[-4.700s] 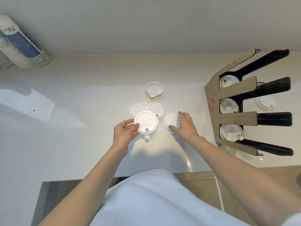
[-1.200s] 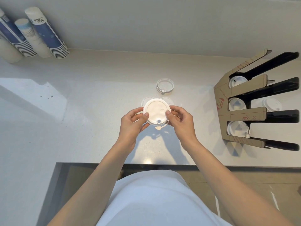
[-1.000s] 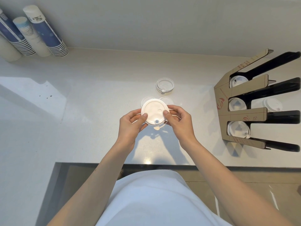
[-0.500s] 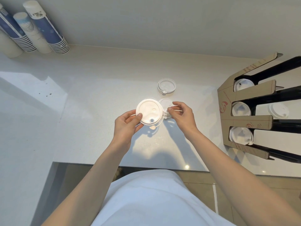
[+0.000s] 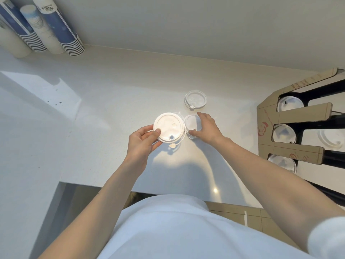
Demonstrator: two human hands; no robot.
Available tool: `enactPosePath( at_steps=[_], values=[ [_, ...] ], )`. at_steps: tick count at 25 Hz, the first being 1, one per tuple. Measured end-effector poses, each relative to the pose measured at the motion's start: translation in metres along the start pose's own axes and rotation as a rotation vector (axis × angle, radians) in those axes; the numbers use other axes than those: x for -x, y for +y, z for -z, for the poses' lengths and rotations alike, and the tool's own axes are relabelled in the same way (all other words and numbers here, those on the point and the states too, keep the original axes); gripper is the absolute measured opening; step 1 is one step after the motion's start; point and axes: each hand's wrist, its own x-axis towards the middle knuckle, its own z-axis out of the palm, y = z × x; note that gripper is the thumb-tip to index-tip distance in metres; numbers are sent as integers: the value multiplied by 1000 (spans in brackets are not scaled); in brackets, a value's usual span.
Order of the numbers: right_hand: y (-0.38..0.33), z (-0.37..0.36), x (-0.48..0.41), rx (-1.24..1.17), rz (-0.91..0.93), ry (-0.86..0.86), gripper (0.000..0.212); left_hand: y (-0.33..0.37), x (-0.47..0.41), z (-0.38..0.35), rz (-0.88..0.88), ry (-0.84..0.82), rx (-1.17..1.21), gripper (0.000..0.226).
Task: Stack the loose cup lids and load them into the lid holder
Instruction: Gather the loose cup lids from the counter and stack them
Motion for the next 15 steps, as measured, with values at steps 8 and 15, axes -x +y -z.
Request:
enactPosePath(
  at_steps=[8, 15],
  values=[
    [3, -6, -2, 80, 8, -37, 80, 4, -3, -3, 7, 25, 11, 42],
    [8, -8, 8, 1, 21, 47, 73, 4, -3, 2, 7, 24, 10, 44]
  ],
)
